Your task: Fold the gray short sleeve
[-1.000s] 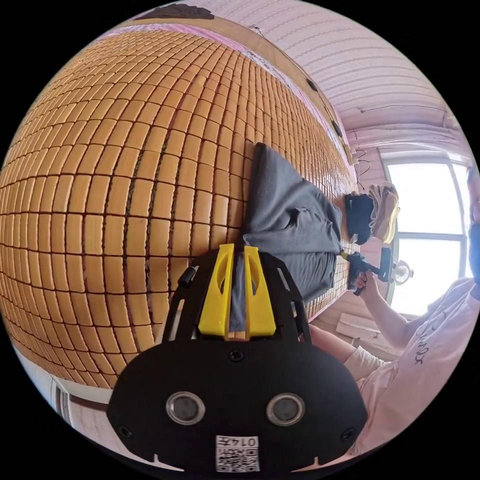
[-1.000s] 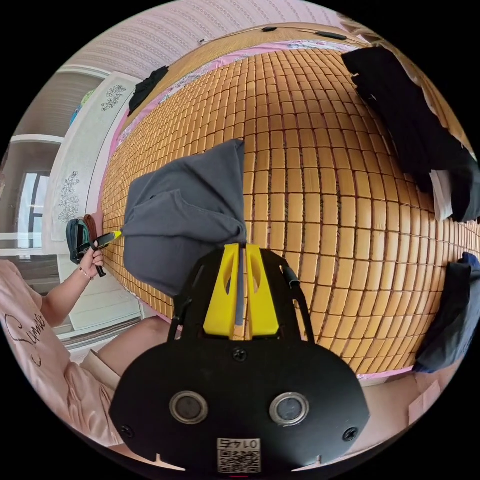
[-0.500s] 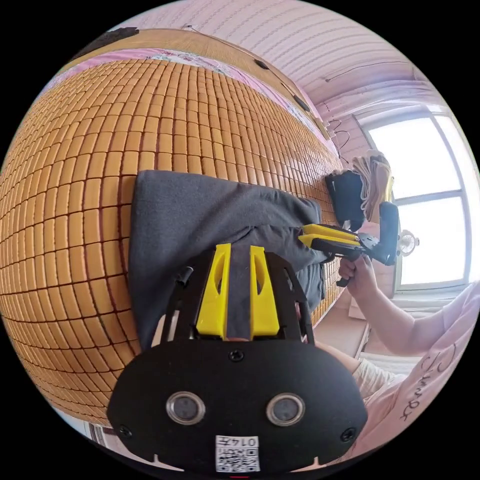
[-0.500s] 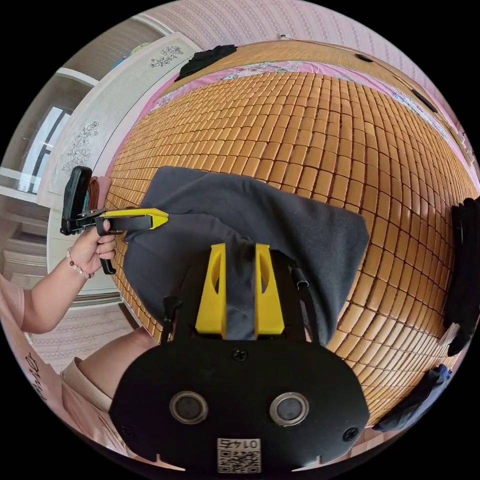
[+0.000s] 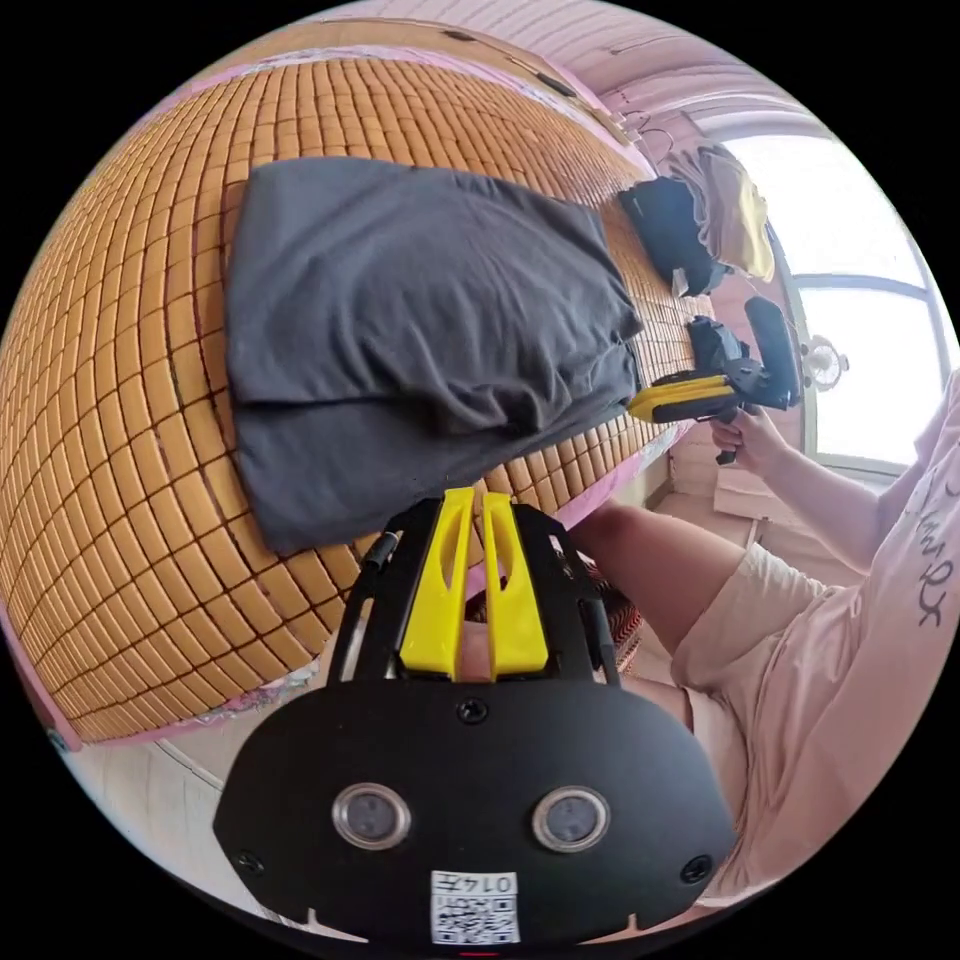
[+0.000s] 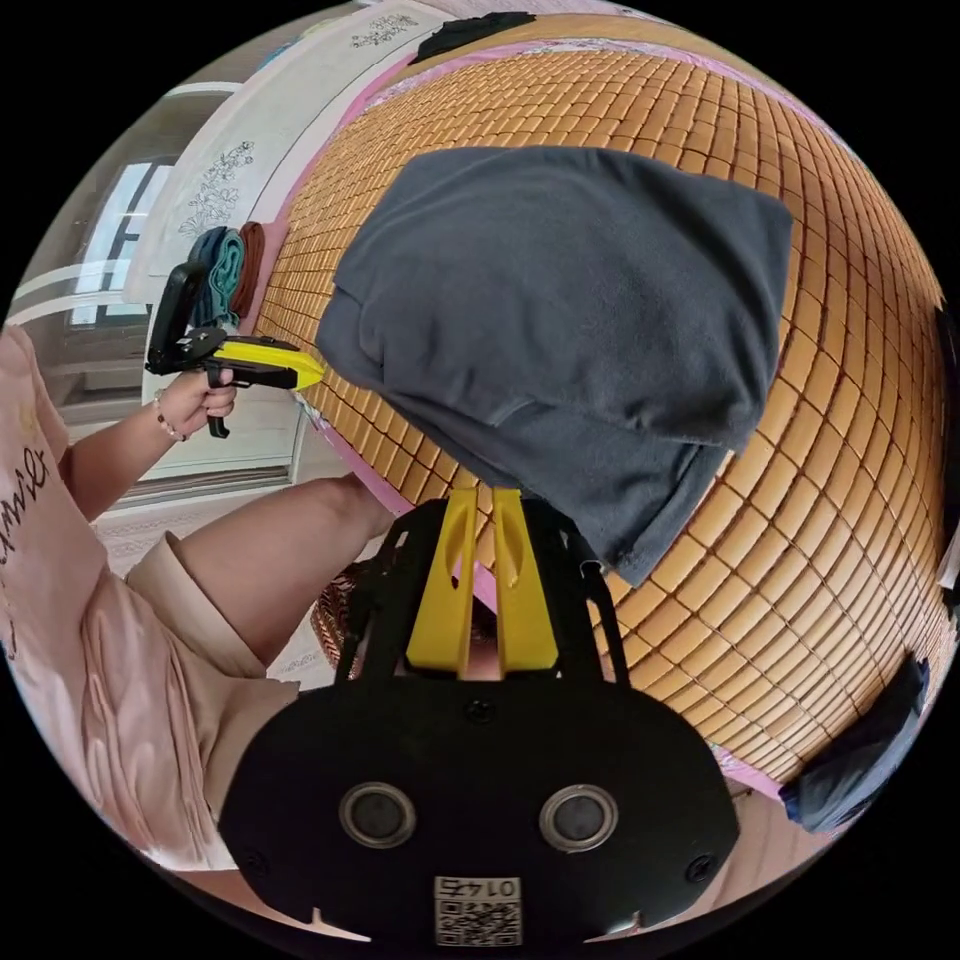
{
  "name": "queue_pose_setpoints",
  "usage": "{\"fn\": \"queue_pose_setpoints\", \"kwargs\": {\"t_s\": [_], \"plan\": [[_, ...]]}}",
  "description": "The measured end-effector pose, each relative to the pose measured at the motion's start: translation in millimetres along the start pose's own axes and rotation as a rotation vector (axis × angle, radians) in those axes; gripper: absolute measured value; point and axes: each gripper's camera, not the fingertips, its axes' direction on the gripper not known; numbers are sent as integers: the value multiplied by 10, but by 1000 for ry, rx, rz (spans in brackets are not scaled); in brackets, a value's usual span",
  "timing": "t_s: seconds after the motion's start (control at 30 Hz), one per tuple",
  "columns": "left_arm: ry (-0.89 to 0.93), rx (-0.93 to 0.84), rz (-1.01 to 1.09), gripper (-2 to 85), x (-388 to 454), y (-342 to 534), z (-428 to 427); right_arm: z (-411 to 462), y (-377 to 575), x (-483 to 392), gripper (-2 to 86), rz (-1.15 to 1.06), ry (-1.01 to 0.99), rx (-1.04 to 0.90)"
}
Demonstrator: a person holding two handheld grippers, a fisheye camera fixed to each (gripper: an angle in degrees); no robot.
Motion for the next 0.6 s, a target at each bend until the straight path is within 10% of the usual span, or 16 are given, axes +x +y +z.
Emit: {"fn": "queue_pose_setpoints", "kwargs": {"t_s": [0.6], "plan": [[-161,-49,-38,-7,339,-338,998,694,-572,-654,8,-24,255,38]]}}
